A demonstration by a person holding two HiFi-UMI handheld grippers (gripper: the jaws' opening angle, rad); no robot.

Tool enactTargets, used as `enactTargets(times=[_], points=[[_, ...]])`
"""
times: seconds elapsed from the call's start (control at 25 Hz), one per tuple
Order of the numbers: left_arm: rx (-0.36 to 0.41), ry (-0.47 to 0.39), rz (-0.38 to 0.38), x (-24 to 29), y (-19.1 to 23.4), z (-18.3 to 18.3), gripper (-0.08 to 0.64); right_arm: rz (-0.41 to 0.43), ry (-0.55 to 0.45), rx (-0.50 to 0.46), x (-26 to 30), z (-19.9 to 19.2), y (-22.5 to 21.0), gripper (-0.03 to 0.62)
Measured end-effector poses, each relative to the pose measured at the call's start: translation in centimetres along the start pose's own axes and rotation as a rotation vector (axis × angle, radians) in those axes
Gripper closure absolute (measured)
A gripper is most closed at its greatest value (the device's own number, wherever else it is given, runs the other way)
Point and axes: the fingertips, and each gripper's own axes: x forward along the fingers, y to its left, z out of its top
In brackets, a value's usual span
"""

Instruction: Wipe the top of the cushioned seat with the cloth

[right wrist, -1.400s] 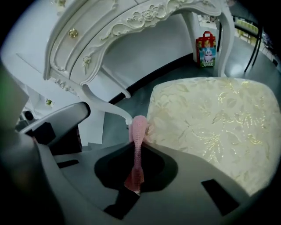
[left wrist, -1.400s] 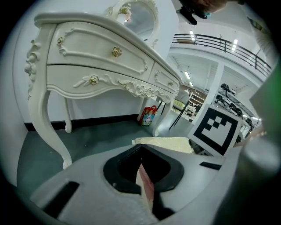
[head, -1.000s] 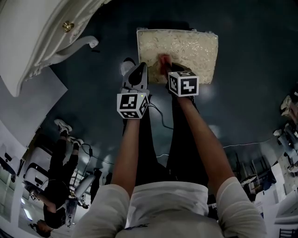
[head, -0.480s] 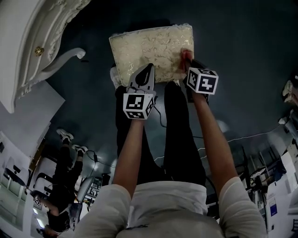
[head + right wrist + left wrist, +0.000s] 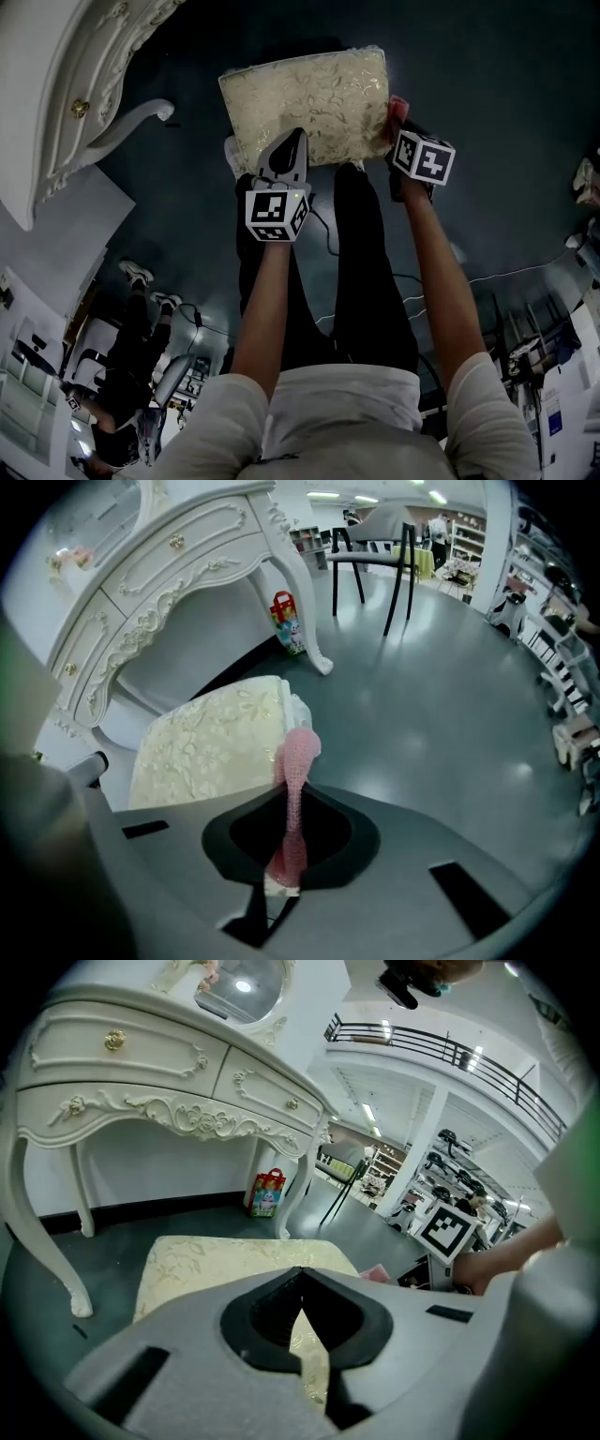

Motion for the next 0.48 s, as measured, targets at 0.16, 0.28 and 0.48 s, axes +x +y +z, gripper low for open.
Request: enactTargets(times=[0.16,0.28,0.48], points=[[-0.016,-0.009,0.041,-2.1,3.0,0.3,0.546,0.074,-0.048,-0.040,-1.8,0.9,5.4,0.568],[-0.025,-0.013,0.076,-4.3,5.9,0.6,0.546,0.171,-0.040,-0.083,-2.1,0.1,11.7,0.568],[-0.053,-0.028,0.157,-7.9,11.6,0.6,0.546,0.332,0.050,-0.148,0.4,-3.7,22.9,0.568]])
